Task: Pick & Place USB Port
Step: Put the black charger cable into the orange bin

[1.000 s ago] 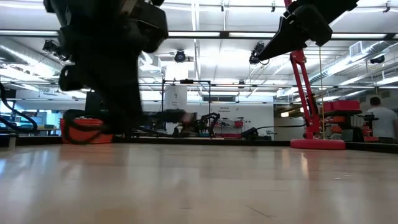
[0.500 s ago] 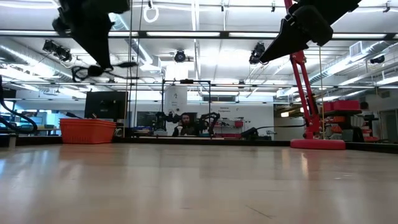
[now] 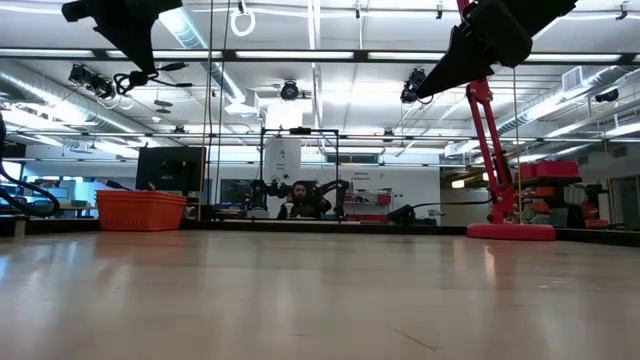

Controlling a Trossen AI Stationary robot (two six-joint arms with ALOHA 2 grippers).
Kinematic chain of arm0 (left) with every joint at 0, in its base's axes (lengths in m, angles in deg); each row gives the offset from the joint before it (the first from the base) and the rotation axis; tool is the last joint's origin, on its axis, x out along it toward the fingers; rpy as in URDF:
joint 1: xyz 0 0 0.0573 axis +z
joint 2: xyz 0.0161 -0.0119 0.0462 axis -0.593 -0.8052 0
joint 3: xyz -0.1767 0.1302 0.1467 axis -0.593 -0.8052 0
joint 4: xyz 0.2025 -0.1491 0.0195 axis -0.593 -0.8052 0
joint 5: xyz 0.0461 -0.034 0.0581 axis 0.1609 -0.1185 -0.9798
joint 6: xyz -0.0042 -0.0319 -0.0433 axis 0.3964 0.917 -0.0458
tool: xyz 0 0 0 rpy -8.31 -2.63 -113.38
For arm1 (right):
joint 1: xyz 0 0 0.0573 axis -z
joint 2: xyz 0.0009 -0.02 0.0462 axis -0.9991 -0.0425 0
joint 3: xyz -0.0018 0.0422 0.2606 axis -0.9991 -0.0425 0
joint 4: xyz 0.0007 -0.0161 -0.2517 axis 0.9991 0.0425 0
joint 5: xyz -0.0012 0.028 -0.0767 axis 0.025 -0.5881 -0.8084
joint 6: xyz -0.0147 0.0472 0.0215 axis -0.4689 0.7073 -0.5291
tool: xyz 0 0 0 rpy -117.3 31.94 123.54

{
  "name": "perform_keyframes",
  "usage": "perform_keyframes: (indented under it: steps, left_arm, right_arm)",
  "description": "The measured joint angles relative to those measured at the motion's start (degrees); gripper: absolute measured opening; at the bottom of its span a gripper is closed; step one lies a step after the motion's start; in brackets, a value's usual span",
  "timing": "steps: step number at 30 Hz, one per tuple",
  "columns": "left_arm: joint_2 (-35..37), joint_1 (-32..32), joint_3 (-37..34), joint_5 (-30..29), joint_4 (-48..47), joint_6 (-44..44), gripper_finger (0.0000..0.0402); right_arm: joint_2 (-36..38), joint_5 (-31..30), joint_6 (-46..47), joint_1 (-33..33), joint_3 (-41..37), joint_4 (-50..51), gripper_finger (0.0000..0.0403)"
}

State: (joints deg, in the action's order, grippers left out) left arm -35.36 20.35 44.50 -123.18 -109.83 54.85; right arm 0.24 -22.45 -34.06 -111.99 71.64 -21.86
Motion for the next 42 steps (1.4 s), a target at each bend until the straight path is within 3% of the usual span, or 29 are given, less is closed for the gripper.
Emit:
perform_keyframes:
  steps: [8,16,22,29,37,42]
  left_arm:
    - [9.34,6.53,-1.46,-4.97,-0.80,-2.95,0.0000]
    - [21.87,13.70,-15.79,-5.00,4.80,-3.48,0.0000]
    - [30.34,17.97,-23.58,-11.90,12.06,-4.85,0.0000]
    - [32.95,26.05,-28.10,-14.37,13.60,-6.82,0.0000]
    - [32.78,33.88,-32.16,-16.43,35.23,-26.02,0.0000]
    - [32.35,43.26,-35.11,-9.92,45.18,-37.79,0.0000]
  right_arm:
    - [0.00,0.02,1.36,-0.02,0.00,-0.02,0.0016]
    - [0.00,0.02,1.50,-0.02,0.00,-0.37,0.0016]
    - [0.00,-0.01,2.11,-0.02,0.00,-1.33,0.0016]
    - [0.00,-0.14,0.52,-0.02,0.00,-4.71,0.0016]
    - [0.00,-0.15,0.38,-0.03,0.00,-5.85,0.0016]
    - [0.00,0.45,0.38,-0.04,0.00,-5.90,0.0016]
